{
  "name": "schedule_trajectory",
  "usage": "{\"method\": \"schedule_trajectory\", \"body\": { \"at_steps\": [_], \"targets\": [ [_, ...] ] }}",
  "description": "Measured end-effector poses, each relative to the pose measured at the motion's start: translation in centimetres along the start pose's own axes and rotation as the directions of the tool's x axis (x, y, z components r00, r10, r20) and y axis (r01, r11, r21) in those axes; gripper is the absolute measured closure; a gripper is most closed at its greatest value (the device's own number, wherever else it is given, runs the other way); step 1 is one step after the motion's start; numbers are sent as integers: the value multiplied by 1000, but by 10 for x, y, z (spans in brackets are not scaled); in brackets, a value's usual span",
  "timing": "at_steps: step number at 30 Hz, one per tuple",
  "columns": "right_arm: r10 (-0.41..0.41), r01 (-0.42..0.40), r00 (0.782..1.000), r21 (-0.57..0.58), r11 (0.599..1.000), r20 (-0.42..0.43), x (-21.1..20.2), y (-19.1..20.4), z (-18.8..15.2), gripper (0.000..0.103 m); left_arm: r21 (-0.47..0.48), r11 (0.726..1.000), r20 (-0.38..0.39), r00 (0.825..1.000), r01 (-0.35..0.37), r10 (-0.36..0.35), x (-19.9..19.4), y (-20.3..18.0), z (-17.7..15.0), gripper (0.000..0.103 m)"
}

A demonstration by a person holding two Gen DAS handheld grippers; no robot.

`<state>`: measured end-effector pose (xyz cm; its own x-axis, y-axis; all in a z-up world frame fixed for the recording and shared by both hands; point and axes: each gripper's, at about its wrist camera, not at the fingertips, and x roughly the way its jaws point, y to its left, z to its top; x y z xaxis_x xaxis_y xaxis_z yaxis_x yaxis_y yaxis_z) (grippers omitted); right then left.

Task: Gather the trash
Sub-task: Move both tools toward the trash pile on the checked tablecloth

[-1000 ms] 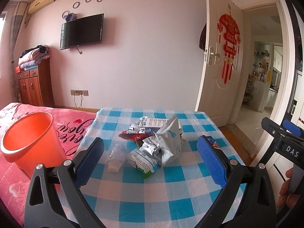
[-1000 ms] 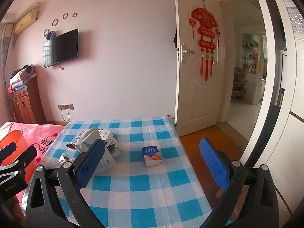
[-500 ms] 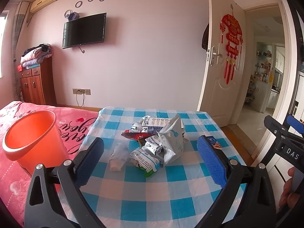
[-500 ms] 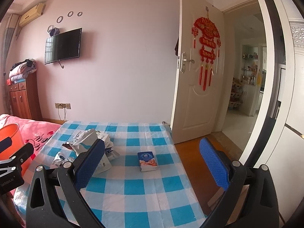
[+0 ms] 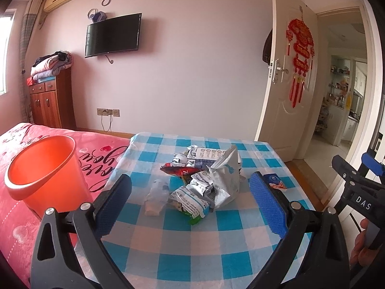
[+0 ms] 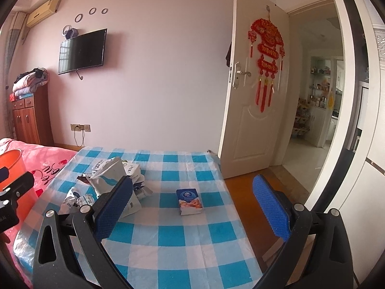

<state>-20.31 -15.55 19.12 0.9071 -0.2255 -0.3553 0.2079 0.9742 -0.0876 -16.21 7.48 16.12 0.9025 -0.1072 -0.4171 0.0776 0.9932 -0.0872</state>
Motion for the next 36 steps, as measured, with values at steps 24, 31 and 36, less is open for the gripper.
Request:
{"method": "schedule_trajectory", "body": {
  "at_steps": [24,31,36],
  "targets": [
    [57,-56,995,19,998,-85,61,-1,-29,4,90,996,-56,998,-30,35,40,-11,-17,4],
    [172,-161,973,83,983,-151,91,-6,-43,4,189,982,-78,997,24,-9,61,-22,-18,4],
    [231,-206,953,138,969,-194,113,-14,-52,4,200,975,-126,989,98,-74,84,-25,-12,4]
  ]
}}
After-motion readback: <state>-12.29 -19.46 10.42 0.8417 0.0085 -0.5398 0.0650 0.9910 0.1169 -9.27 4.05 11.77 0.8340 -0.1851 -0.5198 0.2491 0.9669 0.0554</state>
